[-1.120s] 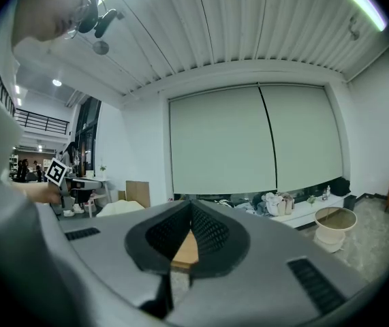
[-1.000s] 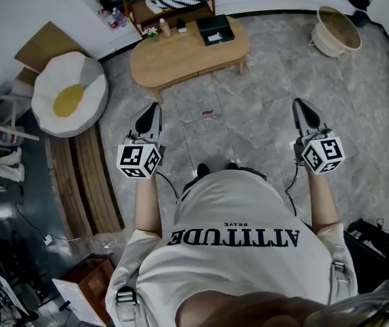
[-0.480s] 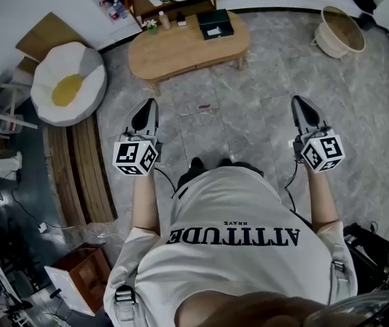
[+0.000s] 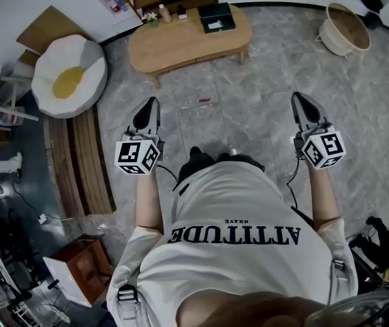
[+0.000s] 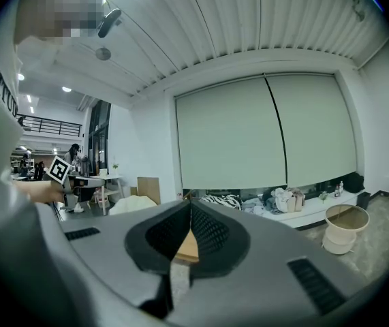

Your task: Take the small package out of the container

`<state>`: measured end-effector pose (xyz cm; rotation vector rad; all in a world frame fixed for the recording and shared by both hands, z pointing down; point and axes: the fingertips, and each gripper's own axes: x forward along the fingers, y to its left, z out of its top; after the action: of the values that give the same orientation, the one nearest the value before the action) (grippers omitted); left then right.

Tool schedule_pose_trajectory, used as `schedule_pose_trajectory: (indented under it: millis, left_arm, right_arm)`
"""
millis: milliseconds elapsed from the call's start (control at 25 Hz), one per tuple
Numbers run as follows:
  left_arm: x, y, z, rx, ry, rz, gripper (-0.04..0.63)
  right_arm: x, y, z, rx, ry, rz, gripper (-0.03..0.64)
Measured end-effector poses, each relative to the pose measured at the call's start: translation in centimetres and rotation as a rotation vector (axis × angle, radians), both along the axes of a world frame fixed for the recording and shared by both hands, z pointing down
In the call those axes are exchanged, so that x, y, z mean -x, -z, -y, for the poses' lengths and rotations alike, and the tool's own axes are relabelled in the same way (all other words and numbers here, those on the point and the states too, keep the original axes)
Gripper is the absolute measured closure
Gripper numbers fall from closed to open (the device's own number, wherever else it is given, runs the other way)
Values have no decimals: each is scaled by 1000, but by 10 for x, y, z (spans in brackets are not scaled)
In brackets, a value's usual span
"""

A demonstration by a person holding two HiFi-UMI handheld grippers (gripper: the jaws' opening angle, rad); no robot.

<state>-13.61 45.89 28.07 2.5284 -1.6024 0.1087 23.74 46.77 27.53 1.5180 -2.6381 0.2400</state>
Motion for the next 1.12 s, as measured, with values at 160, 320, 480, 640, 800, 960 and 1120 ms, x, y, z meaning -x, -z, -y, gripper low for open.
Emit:
schedule_pose_trajectory:
  millis: [160,320,480,640,800,960,1120]
  left_arm:
    - [0,-2,2,5,1,-1,574]
    - [2,-5,14,11,3,-7,574]
    - [4,-8,31,10,-8,-7,574]
    - [6,-12,54,10,-26,0,574]
    - [13,-12,83,12,-51,-3,574]
    - [24,-12,118,13,-67,-5,574]
    - [30,-17,149,19,-92,3,574]
  right_arm:
    - [1,0,6,4,6,-1,595]
    - [4,-4,17,15,10,-7,597]
    - [7,-6,29,22,2,-12,597]
    - [8,-9,47,26,-24,-19,597]
    - [14,-8,69,28,-51,-19,595]
    - [22,-6,97,30,-71,-20,595]
    - [31,-8,117,32,-93,-27,597]
